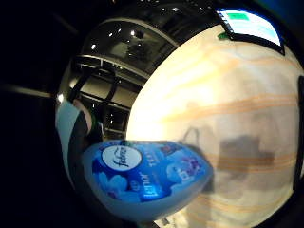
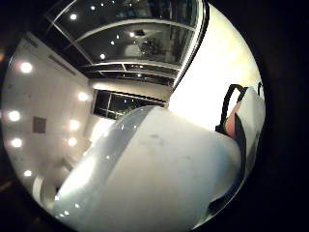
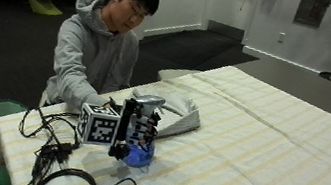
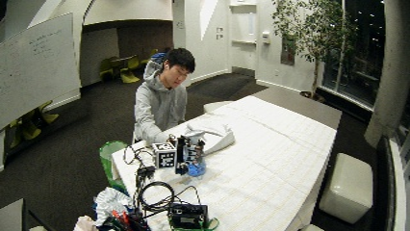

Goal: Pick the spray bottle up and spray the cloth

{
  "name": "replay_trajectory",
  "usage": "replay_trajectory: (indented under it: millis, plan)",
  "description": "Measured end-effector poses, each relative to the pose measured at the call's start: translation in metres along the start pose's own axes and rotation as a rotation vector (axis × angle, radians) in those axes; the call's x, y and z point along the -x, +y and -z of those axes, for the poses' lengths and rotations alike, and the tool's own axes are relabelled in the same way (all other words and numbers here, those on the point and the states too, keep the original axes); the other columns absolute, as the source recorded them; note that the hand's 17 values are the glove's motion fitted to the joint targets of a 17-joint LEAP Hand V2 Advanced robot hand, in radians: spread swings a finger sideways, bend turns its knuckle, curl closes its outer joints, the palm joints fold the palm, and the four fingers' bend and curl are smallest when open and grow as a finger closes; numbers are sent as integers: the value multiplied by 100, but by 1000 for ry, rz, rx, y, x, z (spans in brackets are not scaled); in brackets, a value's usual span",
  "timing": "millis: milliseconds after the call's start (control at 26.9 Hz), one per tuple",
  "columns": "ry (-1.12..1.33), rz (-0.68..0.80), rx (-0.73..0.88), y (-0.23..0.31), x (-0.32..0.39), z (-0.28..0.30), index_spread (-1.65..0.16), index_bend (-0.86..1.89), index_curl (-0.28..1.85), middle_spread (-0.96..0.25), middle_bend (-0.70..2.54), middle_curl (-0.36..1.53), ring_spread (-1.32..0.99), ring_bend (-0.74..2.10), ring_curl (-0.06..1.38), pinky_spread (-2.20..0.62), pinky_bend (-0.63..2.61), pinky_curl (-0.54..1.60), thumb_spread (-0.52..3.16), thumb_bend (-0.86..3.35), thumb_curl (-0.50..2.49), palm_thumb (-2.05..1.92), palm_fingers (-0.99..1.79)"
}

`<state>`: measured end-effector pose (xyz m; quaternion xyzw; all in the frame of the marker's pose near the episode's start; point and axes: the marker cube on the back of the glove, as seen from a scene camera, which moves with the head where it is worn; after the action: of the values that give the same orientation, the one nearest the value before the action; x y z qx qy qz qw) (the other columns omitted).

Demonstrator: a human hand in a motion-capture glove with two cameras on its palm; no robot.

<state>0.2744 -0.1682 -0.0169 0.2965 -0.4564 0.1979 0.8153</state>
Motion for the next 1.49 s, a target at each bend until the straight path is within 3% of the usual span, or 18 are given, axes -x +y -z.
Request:
replay_trajectory:
  millis: [706,1115,1486]
  plan:
    - [647,242,518,46,127,-60,-18,57,50,-9,71,52,-16,64,45,-27,34,41,7,-3,67,99,143]
    - [1003,318,654,94,115,-101,-17,58,52,-9,72,52,-16,65,46,-27,35,42,5,-4,69,99,142]
    - [1045,351,659,106,119,-103,-16,58,53,-8,72,52,-16,65,46,-27,35,42,4,-4,70,99,141]
